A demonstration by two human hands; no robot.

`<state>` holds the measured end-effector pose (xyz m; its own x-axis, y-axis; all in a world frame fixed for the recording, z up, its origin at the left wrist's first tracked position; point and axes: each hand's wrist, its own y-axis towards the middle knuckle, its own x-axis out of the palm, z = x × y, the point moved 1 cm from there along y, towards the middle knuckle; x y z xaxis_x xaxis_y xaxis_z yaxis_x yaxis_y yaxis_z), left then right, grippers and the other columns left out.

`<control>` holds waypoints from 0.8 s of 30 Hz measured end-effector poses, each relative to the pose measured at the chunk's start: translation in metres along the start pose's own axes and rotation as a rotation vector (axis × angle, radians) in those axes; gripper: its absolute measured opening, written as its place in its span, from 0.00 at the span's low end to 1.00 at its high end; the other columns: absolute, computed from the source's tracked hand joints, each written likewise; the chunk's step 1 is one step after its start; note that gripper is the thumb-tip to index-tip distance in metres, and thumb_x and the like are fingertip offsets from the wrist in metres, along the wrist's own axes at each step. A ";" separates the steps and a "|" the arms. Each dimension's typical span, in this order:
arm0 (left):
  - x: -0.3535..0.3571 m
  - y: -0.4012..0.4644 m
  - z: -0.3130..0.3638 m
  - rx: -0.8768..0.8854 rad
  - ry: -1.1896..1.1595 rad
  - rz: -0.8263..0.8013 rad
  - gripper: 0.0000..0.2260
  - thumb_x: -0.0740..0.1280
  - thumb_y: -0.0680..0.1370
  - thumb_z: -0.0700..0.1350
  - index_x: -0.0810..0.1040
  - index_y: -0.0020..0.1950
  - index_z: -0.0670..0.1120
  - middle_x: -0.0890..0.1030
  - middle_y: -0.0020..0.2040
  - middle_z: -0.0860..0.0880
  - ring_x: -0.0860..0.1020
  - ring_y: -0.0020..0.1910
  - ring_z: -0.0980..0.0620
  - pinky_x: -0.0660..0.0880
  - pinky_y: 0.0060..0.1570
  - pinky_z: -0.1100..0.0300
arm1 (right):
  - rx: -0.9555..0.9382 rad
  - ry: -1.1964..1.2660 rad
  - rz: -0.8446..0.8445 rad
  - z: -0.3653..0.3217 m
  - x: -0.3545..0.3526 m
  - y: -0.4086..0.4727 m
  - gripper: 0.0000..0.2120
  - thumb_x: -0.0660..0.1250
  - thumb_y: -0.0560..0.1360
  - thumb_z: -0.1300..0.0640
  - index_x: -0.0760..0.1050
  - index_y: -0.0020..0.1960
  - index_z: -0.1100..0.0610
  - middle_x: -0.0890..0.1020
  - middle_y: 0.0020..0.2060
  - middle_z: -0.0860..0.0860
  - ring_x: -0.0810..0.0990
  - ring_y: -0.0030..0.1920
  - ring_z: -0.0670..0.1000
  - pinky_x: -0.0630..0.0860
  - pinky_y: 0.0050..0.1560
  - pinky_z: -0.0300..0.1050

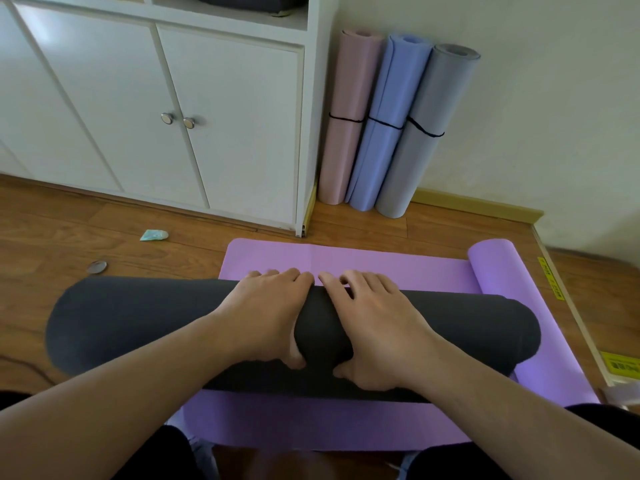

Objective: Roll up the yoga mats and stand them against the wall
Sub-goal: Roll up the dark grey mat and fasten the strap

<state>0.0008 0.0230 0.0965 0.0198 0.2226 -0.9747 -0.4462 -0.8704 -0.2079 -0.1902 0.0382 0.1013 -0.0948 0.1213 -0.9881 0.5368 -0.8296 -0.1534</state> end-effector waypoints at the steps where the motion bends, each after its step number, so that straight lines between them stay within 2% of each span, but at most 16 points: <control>1: -0.002 0.000 -0.002 -0.008 -0.040 -0.007 0.45 0.77 0.60 0.71 0.67 0.70 0.55 0.75 0.60 0.57 0.76 0.57 0.52 0.74 0.60 0.51 | -0.007 -0.028 -0.009 -0.002 0.000 0.001 0.64 0.82 0.63 0.34 0.44 0.82 0.50 0.66 0.73 0.53 0.66 0.73 0.57 0.64 0.78 0.57; 4: -0.005 -0.001 -0.002 -0.014 -0.100 -0.040 0.43 0.77 0.60 0.72 0.67 0.69 0.58 0.75 0.58 0.59 0.75 0.54 0.54 0.72 0.55 0.55 | -0.014 -0.062 -0.008 -0.002 0.003 0.004 0.60 0.83 0.63 0.35 0.50 0.80 0.50 0.70 0.69 0.53 0.70 0.68 0.57 0.69 0.72 0.58; 7: -0.002 -0.005 0.000 0.016 -0.065 -0.012 0.44 0.76 0.61 0.72 0.65 0.71 0.58 0.74 0.63 0.58 0.74 0.60 0.53 0.71 0.64 0.53 | -0.015 -0.011 0.028 0.002 0.002 0.004 0.53 0.81 0.64 0.36 0.56 0.78 0.49 0.72 0.67 0.52 0.72 0.66 0.56 0.72 0.68 0.57; 10: 0.005 -0.007 0.005 0.041 0.096 0.036 0.54 0.76 0.60 0.73 0.58 0.78 0.54 0.68 0.71 0.54 0.70 0.69 0.49 0.67 0.72 0.49 | 0.012 0.029 0.029 0.006 0.000 0.005 0.52 0.80 0.64 0.34 0.58 0.78 0.49 0.73 0.68 0.51 0.73 0.66 0.55 0.73 0.67 0.57; 13: 0.010 -0.004 0.010 0.037 0.156 0.070 0.49 0.77 0.62 0.70 0.60 0.76 0.52 0.71 0.67 0.52 0.73 0.64 0.48 0.70 0.67 0.48 | 0.020 0.051 0.011 0.005 0.001 0.004 0.52 0.80 0.63 0.33 0.58 0.78 0.48 0.73 0.67 0.50 0.73 0.66 0.55 0.73 0.68 0.56; 18: 0.005 -0.001 0.001 0.013 0.009 0.001 0.46 0.77 0.61 0.71 0.65 0.73 0.54 0.75 0.63 0.56 0.76 0.60 0.51 0.73 0.64 0.49 | 0.018 0.003 -0.043 -0.003 0.001 0.000 0.68 0.82 0.60 0.31 0.41 0.83 0.48 0.64 0.74 0.53 0.64 0.74 0.57 0.62 0.79 0.57; 19: 0.003 -0.001 0.001 0.007 -0.021 -0.018 0.46 0.77 0.61 0.71 0.66 0.72 0.56 0.76 0.62 0.57 0.76 0.59 0.52 0.73 0.62 0.51 | 0.019 -0.012 -0.044 -0.004 0.001 0.000 0.68 0.83 0.60 0.31 0.42 0.83 0.49 0.65 0.73 0.53 0.65 0.73 0.57 0.63 0.78 0.57; 22: -0.001 -0.003 0.000 0.016 -0.074 -0.056 0.42 0.76 0.61 0.72 0.67 0.69 0.58 0.76 0.59 0.59 0.76 0.55 0.54 0.71 0.55 0.55 | 0.011 0.000 -0.030 -0.002 0.005 0.003 0.59 0.82 0.61 0.31 0.53 0.80 0.49 0.70 0.69 0.51 0.71 0.68 0.56 0.69 0.71 0.57; 24: 0.001 -0.005 0.001 0.031 -0.064 -0.058 0.42 0.76 0.61 0.73 0.66 0.70 0.58 0.76 0.60 0.58 0.76 0.57 0.54 0.71 0.58 0.55 | 0.010 0.022 -0.022 0.000 0.008 0.003 0.55 0.80 0.62 0.31 0.57 0.79 0.49 0.71 0.67 0.50 0.72 0.66 0.55 0.71 0.69 0.58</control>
<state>0.0024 0.0274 0.0969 -0.0102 0.3008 -0.9536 -0.4736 -0.8414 -0.2603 -0.1893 0.0371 0.0929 -0.0876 0.1515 -0.9846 0.5267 -0.8318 -0.1749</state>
